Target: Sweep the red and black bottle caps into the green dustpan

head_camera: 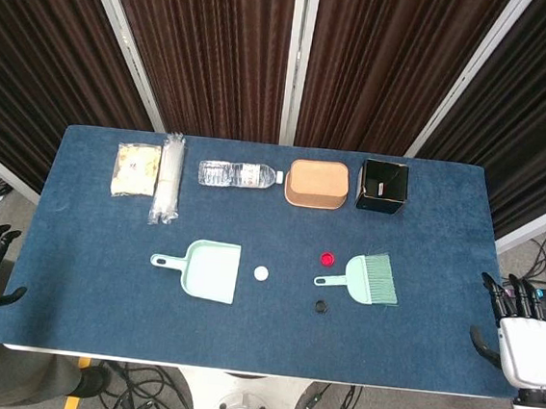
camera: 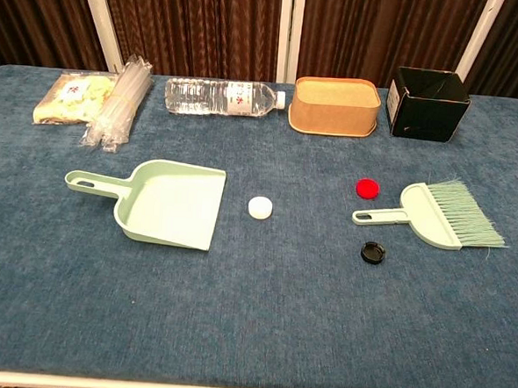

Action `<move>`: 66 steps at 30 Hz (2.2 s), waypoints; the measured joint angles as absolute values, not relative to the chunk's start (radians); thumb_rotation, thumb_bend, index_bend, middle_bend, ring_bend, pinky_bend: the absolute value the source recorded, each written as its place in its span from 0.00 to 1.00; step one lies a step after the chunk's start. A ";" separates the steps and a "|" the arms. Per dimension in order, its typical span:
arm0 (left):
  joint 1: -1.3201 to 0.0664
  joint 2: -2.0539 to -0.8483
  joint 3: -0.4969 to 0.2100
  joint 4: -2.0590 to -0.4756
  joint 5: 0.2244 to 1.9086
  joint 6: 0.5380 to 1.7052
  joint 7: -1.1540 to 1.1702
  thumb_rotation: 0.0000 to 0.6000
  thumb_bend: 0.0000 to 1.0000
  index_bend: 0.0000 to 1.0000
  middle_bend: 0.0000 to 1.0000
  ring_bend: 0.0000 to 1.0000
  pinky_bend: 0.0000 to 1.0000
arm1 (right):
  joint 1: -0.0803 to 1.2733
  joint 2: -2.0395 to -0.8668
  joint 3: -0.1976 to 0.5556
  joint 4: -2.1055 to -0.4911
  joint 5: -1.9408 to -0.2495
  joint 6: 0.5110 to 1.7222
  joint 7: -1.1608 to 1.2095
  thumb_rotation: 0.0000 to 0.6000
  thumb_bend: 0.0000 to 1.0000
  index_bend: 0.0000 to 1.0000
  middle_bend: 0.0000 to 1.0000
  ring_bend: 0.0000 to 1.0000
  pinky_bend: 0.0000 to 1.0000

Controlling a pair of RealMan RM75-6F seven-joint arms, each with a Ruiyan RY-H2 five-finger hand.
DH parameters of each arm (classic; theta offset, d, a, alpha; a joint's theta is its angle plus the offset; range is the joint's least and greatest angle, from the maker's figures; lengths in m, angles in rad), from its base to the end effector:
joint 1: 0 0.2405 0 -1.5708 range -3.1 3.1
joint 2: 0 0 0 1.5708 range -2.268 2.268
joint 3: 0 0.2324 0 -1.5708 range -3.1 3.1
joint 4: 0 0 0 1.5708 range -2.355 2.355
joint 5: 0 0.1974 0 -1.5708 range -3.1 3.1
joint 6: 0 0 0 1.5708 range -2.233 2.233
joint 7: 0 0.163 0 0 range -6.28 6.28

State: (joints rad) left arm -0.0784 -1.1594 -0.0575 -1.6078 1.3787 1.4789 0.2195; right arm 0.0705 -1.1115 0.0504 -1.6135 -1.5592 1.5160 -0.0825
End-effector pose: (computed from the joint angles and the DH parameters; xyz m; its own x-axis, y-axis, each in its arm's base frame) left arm -0.3013 0.1955 0.1558 0.5448 0.0305 0.8380 0.8312 0.1121 -0.5445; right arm -0.2769 -0.1929 0.1632 0.4773 0.0285 0.8783 -0.8767 -0.0529 0.4781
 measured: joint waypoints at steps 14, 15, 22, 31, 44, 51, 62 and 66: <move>-0.068 -1.165 -0.046 -1.598 1.400 1.484 0.196 1.00 0.02 0.18 0.12 0.02 0.00 | 0.111 -1.103 0.036 -1.625 -1.609 1.462 -0.034 1.00 0.25 0.11 0.26 0.02 0.12; -0.068 -1.164 -0.046 -1.598 1.402 1.484 0.196 1.00 0.02 0.18 0.12 0.02 0.00 | 0.123 -1.101 0.037 -1.629 -1.616 1.447 -0.037 1.00 0.25 0.12 0.26 0.02 0.12; -0.069 -1.153 -0.041 -1.604 1.415 1.482 0.198 1.00 0.02 0.18 0.12 0.02 0.00 | 0.240 -1.108 0.063 -1.672 -1.613 1.276 -0.233 1.00 0.13 0.19 0.30 0.03 0.13; -0.064 -1.155 -0.039 -1.598 1.415 1.483 0.191 1.00 0.02 0.18 0.12 0.02 0.00 | 0.429 -1.284 0.111 -1.642 -1.484 1.020 -0.643 1.00 0.12 0.30 0.33 0.07 0.14; -0.066 -1.154 -0.040 -1.605 1.416 1.476 0.200 1.00 0.02 0.18 0.12 0.02 0.00 | 0.555 -1.540 0.124 -1.424 -1.335 0.915 -0.710 1.00 0.16 0.31 0.34 0.07 0.14; -0.068 -1.155 -0.040 -1.605 1.417 1.472 0.201 1.00 0.02 0.18 0.12 0.02 0.00 | 0.586 -1.600 0.115 -1.342 -1.315 0.898 -0.667 1.00 0.17 0.34 0.37 0.08 0.15; -0.068 -1.160 -0.041 -1.593 1.408 1.460 0.182 1.00 0.02 0.18 0.12 0.02 0.00 | 0.610 -1.671 0.100 -1.250 -1.317 0.917 -0.610 1.00 0.23 0.40 0.42 0.10 0.15; -0.071 -1.163 -0.039 -1.586 1.409 1.452 0.168 1.00 0.02 0.18 0.12 0.02 0.00 | 0.617 -1.681 0.098 -1.242 -1.314 0.921 -0.602 1.00 0.23 0.40 0.43 0.11 0.14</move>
